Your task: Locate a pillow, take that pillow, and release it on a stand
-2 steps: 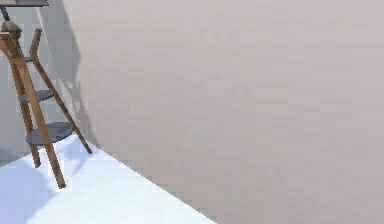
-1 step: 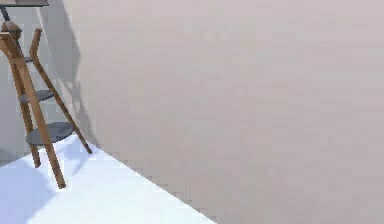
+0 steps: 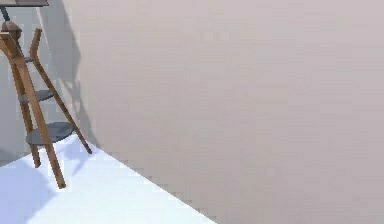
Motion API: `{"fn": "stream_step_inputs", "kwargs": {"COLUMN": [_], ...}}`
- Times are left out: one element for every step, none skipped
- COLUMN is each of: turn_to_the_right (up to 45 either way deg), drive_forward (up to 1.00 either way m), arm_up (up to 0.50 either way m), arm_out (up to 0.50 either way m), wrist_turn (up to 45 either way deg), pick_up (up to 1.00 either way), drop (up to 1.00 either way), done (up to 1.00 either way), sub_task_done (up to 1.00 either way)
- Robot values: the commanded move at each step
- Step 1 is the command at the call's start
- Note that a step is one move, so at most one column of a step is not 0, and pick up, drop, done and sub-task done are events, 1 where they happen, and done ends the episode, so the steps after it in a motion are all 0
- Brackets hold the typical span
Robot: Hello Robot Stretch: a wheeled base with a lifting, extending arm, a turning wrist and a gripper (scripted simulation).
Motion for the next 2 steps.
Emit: {"fn": "stream_step_inputs", "kwargs": {"turn_to_the_right": [0.0, 0.0], "drive_forward": [0.00, 0.00], "arm_up": [-0.30, 0.00], "arm_out": [0.00, 0.00], "wrist_turn": [0.0, 0.0], "pick_up": [0.00, 1.00], "drop": [0.00, 0.00], "done": [0.00, 0.00], "sub_task_done": [0.00, 0.00]}}
